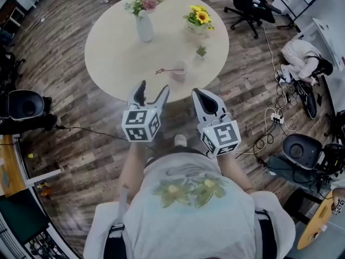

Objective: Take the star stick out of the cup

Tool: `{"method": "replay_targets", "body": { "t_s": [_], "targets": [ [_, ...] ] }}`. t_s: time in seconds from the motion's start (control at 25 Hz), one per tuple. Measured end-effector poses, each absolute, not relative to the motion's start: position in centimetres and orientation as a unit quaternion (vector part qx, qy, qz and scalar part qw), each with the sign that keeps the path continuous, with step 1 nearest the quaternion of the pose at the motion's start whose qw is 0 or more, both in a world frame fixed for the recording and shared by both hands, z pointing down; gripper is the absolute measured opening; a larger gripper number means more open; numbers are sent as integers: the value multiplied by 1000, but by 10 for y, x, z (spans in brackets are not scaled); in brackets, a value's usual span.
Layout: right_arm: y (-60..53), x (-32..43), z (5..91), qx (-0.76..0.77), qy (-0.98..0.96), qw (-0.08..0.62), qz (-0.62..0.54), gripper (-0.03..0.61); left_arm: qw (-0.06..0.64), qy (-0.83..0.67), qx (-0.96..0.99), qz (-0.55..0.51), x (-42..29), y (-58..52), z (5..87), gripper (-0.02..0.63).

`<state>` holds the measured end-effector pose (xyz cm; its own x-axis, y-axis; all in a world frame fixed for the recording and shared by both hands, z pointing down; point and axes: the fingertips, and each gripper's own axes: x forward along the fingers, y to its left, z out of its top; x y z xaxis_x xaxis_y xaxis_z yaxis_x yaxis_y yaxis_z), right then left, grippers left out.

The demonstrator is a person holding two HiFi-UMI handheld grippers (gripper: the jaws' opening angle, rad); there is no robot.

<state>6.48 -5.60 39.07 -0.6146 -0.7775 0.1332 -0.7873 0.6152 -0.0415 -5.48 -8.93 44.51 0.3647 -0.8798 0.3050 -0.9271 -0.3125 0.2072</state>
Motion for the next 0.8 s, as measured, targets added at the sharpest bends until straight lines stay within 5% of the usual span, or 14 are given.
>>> {"method": "replay_targets", "body": {
  "t_s": [0.8],
  "targets": [
    [-88, 69, 419, 374, -921, 83, 63, 17, 251, -637, 727, 57, -60, -135, 508, 322]
  ]
}}
